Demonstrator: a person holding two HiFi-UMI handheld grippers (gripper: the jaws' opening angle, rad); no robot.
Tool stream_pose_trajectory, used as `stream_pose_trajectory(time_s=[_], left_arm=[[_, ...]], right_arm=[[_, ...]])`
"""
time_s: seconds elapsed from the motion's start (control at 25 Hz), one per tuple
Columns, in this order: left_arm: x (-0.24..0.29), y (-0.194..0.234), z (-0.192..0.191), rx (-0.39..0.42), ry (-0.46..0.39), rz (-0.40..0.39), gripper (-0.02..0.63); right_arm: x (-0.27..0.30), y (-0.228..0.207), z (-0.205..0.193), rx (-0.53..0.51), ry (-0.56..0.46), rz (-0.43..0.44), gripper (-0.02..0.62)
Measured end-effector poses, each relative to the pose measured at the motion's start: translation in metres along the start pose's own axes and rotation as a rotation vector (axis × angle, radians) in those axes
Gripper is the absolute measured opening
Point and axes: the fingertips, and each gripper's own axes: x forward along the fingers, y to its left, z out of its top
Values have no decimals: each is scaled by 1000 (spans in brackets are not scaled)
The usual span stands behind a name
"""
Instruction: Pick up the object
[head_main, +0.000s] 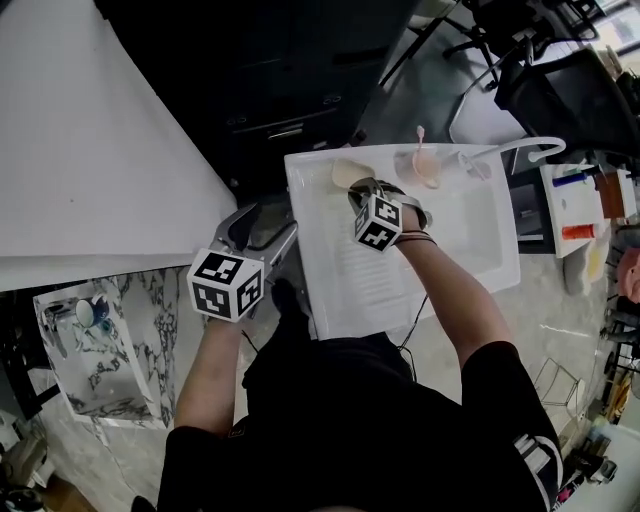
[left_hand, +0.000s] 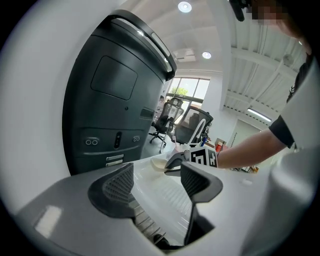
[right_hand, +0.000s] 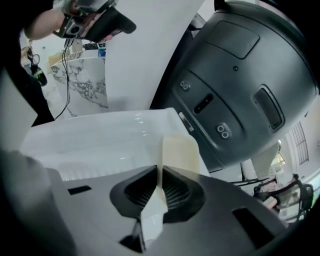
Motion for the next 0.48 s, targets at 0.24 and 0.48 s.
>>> stream_pose_trajectory(time_s=[0.24, 0.48], left_arm=[[-4, -13, 14, 45, -10, -58, 293], [-11, -32, 22, 64, -28, -61, 284]], right_arm=[[-43, -4, 0, 50, -8, -64, 38], [-80, 3, -9, 81, -43, -100, 38]])
